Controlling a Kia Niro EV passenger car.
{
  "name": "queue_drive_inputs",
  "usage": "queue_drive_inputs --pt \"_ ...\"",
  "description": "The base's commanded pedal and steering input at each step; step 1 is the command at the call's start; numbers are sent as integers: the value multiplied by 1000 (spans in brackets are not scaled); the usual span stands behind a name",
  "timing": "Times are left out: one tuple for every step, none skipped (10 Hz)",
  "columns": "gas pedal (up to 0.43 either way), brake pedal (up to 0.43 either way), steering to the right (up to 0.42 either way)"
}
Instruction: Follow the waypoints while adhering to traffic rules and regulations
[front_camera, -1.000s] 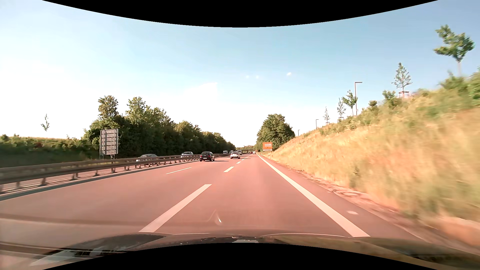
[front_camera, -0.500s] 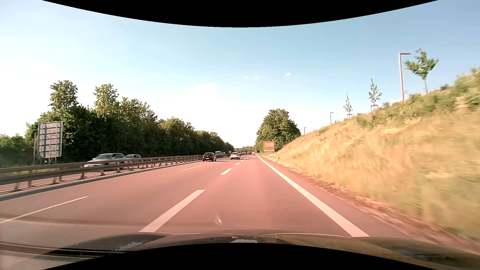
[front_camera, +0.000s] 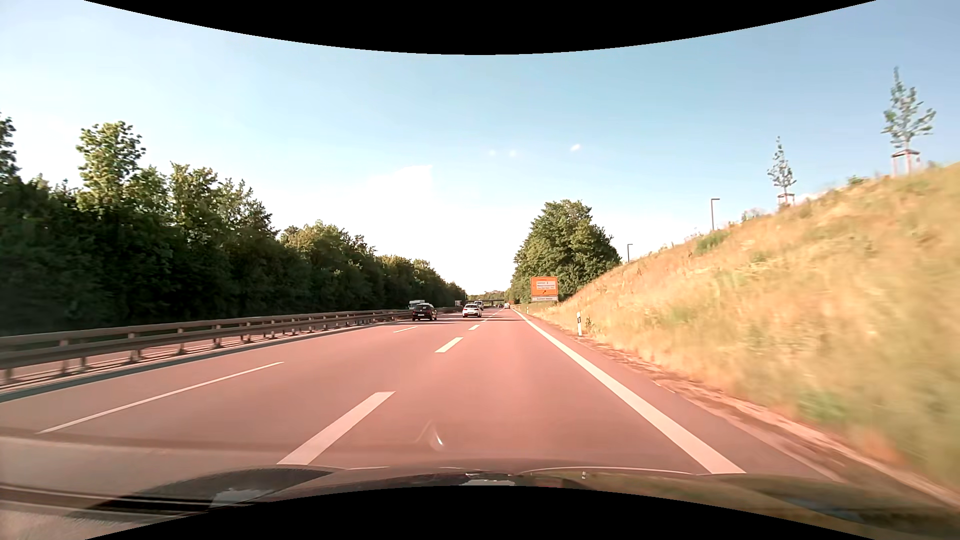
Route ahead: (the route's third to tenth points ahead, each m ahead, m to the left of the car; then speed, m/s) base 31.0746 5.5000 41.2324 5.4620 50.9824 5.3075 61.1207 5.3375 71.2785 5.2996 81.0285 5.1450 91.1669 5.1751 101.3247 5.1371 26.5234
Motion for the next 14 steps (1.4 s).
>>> queue_drive_inputs --pt "169 6 -2" --pt "169 6 -1" --pt "157 6 -1" --pt "157 6 -1" --pt "157 6 -1" --pt "157 6 -1" --pt "157 6 -1" --pt "157 6 -1" --pt "157 6 -1" --pt "157 6 -1" --pt "157 6 -1" --pt "157 6 -1" --pt "157 6 -1" --pt "157 6 -1"
